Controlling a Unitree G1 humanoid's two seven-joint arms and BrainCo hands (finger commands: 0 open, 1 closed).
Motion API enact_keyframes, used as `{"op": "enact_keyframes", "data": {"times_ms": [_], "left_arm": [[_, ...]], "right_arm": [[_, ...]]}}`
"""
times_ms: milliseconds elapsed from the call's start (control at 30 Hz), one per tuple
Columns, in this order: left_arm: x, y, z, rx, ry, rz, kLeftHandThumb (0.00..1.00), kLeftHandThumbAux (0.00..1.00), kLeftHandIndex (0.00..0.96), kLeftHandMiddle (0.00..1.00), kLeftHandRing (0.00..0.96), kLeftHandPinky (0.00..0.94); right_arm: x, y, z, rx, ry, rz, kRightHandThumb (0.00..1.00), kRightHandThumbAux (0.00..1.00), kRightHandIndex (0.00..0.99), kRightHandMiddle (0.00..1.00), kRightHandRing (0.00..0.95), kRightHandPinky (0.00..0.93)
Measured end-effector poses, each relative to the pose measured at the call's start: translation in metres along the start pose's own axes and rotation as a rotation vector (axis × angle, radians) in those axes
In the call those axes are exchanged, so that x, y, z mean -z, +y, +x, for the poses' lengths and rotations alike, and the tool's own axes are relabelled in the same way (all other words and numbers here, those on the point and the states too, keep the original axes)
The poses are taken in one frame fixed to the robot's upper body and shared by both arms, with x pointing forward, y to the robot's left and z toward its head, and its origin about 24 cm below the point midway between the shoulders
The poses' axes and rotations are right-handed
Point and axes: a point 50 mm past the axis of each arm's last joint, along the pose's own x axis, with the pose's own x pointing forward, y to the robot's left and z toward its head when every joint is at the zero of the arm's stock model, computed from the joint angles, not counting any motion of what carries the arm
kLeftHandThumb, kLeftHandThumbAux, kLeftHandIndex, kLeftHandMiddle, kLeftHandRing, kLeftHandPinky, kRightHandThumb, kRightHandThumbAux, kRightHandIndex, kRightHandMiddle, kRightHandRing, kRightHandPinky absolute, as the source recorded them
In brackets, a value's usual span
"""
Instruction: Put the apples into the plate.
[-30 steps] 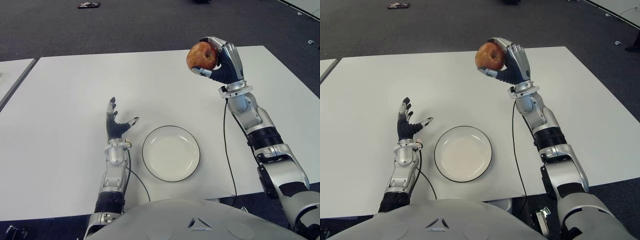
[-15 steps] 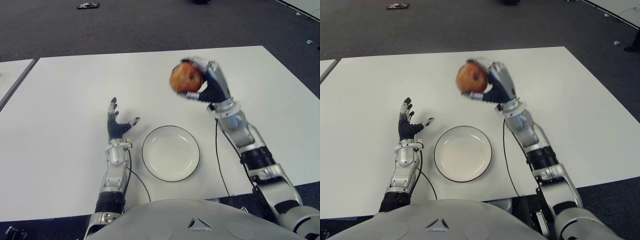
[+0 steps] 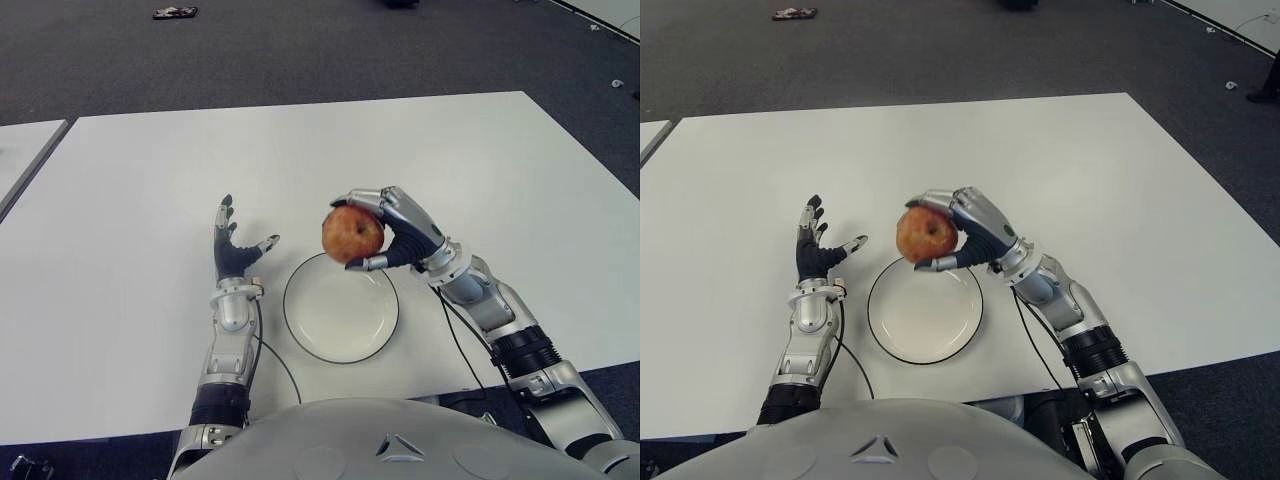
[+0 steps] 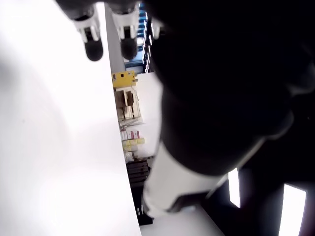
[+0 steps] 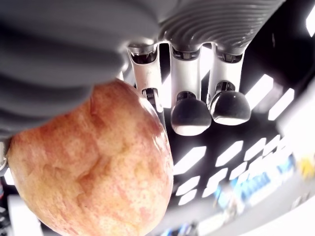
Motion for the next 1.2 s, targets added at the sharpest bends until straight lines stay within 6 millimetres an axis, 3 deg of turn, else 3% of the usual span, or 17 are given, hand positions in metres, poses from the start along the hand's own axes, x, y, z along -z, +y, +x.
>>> {"op": "enact_keyframes", "data": {"times_ms": [433,1200], "left_arm": [[0.0,0.002,0.001,-0.006,0.003,0.003,0.007,0.592,0.0,0.0,0.0,0.004],[-0.001,0.002,0.002,-0.008,-0.002,-0.001,0.009,0.578,0.0,0.0,0.0,0.0]], "right_arm": [[-0.005,0.014,-0.008,-0.181,-0.041,-0.012,0.744,0.712,0.44,0.849,0.849,0.834],[0.001,0.038,-0.023,-0.34,-0.037,-0.046,0.745,0.712,0.44,0.822,0.826,0.808]]}}
